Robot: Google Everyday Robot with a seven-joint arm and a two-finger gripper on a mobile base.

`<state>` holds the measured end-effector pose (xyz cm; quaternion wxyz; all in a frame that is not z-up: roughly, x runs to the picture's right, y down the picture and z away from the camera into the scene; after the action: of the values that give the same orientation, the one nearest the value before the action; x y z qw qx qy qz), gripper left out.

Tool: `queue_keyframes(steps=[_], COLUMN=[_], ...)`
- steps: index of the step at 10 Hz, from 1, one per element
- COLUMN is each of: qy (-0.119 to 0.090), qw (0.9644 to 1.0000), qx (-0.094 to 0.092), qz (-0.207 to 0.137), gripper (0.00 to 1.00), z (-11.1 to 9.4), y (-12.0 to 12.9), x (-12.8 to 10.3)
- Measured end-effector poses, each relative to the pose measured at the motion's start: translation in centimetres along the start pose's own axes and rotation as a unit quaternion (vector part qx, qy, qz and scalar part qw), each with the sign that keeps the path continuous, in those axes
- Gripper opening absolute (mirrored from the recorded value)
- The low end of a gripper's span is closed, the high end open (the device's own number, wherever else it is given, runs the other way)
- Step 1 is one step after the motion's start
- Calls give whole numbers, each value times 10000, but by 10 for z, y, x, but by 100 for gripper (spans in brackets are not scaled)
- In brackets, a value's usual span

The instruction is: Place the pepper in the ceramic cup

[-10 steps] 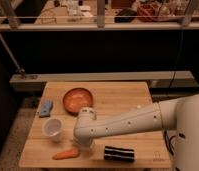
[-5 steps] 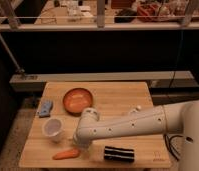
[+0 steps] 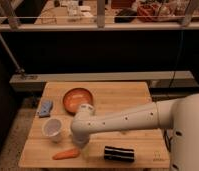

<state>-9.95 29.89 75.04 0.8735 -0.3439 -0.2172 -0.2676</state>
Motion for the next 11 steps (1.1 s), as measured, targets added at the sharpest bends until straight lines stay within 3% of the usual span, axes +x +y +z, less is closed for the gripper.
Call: queue_keyframes(steps=[2,4,5,7,9,11], qy=[-234,-396,-414,-465,-587,-779], qw=[9996,9990,9987,9979,9955,9911], qx=[-16,163,250,227,95,137], qz=[167,135,164,379,741,1070], gripper=[80,80,80,80,80,80], z=[0,-3,-5,-6,-4,0], y=[-1,-1,-2,-3,-4,-2], x=[-1,-8,-12,-15,-15,-11])
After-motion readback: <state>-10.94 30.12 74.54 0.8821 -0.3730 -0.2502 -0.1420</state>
